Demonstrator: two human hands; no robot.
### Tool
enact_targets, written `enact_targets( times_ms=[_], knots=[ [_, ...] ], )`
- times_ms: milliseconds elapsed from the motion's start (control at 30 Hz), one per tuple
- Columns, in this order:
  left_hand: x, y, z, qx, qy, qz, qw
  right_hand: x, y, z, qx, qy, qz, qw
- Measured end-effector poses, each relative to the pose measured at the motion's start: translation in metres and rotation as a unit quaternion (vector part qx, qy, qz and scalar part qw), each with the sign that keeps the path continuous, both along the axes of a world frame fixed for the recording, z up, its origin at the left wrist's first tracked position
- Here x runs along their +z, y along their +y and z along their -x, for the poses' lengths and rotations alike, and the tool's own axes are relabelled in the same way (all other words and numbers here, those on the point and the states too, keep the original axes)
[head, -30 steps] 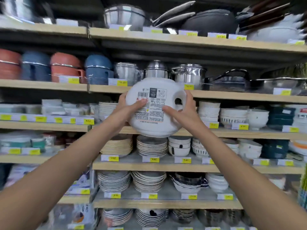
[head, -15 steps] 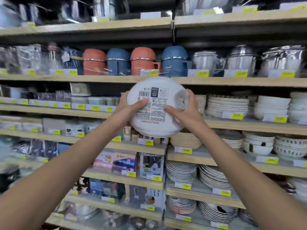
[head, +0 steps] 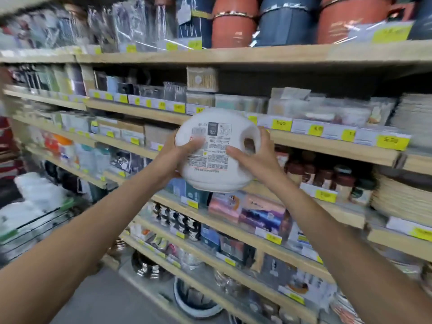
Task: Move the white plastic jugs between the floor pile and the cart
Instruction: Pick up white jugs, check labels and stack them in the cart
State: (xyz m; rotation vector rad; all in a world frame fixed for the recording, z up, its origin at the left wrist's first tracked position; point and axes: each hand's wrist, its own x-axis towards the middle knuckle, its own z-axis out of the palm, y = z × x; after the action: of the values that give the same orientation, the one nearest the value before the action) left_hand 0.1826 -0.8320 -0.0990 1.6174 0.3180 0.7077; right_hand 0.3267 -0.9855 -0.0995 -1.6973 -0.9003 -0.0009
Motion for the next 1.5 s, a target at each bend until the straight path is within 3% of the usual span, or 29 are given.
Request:
enact_targets(
  times_ms=[267, 633, 1000, 1333, 1500],
  knots=[
    [-0.083, 0.146, 0.017, 0.101, 0.069, 0.092, 0.988, -0.076, 0.176, -0.012, 0.105, 0.066, 0.075, 0.989],
    [-0.184, 0.283, 0.100, 0.226, 0.086, 0.239, 0.940, -0.170, 0.372, 0.049, 0.242, 0.113, 0.201, 0.942],
    [-0.233, 0.458, 0.207, 0.280, 0.128, 0.340, 0.888, -0.222, 0.575, 0.143, 0.309, 0.149, 0.297, 0.891],
    [-0.252, 0.604, 0.275, 0.316, 0.144, 0.388, 0.854, -0.247, 0.731, 0.204, 0.325, 0.152, 0.339, 0.870],
    [-0.260, 0.684, 0.293, 0.328, 0.163, 0.372, 0.853, -0.250, 0.814, 0.223, 0.344, 0.134, 0.361, 0.856]
  ],
)
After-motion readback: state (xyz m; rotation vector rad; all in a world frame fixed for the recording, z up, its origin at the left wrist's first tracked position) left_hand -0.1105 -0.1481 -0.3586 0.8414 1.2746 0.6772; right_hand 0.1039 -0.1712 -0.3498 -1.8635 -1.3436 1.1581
